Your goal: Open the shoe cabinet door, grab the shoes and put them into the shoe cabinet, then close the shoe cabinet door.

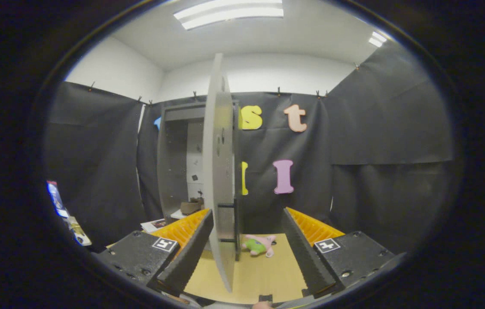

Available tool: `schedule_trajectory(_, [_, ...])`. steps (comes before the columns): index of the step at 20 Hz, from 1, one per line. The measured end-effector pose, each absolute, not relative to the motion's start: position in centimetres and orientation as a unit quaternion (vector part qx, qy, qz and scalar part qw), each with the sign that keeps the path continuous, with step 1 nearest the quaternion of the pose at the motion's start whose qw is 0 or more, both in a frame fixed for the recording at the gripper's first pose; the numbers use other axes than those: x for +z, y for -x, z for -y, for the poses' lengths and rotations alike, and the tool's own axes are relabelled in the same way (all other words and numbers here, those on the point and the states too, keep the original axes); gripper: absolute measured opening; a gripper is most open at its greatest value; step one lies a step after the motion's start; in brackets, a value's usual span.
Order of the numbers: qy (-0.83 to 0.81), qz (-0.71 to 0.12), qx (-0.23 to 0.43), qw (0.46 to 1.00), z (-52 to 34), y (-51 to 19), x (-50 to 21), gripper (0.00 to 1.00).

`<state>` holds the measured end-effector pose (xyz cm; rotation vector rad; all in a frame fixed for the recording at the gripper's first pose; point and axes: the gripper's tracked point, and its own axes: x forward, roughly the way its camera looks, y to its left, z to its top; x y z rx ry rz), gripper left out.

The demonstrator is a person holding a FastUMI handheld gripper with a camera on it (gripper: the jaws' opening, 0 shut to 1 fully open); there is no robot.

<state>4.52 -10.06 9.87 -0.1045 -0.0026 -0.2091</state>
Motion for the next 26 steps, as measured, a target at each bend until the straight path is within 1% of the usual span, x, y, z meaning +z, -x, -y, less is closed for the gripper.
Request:
schedule_trajectory(4, [0.05, -0.005, -0.158, 0.986, 16.8, -7.5, 9.1, 1.0])
schedule_trajectory(6, [0.067, 0.001, -0.172, 0.983, 19.2, -9.0, 8.8, 1.0])
schedule_trajectory(10, [0.069, -0.002, -0.169, 0.983, 21.3, -12.3, 7.4, 1.0])
schedule_trajectory(14, [0.013, -0.018, -0.125, 0.992, 19.3, -15.1, 5.6, 1.0])
schedule_trajectory(17, [0.005, -0.029, -0.086, 0.996, 15.7, -16.1, 5.3, 1.0])
schedule_trajectory(19, [0.013, -0.029, -0.098, 0.995, 14.6, -15.3, 5.5, 0.98])
schedule_trajectory(20, [0.024, -0.027, -0.108, 0.994, 14.2, -15.2, 5.9, 0.94])
schedule_trajectory(26, [0.061, -0.029, -0.095, 0.993, 9.6, -16.0, 5.6, 0.93])
